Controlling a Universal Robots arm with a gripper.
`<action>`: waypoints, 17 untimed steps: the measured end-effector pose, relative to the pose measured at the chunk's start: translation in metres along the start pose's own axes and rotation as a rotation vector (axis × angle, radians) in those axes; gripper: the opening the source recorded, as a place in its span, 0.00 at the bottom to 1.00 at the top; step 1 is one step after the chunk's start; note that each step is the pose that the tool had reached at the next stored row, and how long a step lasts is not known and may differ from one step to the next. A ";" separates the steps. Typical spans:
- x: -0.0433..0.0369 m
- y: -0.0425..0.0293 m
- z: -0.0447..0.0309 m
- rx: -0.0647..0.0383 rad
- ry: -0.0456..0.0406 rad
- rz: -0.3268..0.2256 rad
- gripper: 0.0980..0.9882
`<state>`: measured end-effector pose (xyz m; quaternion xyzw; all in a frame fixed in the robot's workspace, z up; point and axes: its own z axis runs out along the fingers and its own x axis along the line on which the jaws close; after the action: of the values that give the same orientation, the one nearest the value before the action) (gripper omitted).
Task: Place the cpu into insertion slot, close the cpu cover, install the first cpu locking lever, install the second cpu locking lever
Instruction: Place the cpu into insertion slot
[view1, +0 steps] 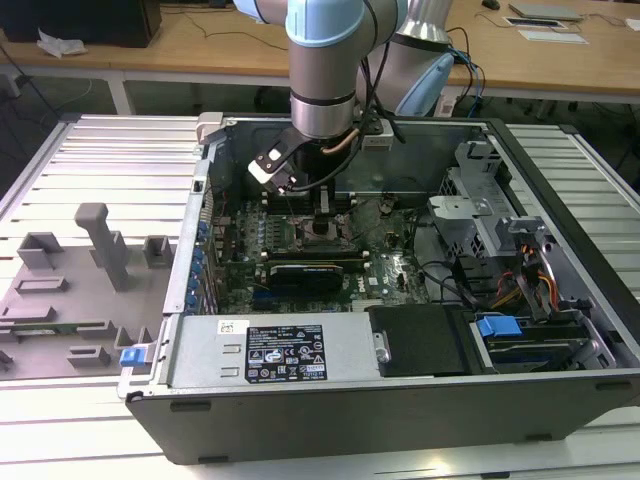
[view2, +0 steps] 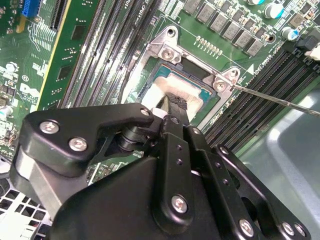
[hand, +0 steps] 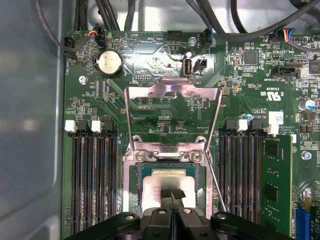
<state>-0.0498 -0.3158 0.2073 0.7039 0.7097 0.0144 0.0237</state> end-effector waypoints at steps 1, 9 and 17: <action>0.0000 0.0000 0.0008 0.000 0.0005 0.000 0.01; 0.0000 -0.0001 0.0022 0.000 0.0012 0.000 0.01; -0.0002 0.0007 -0.0136 0.000 0.0011 0.000 0.01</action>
<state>-0.0498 -0.3158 0.2209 0.7039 0.7098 0.0147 0.0232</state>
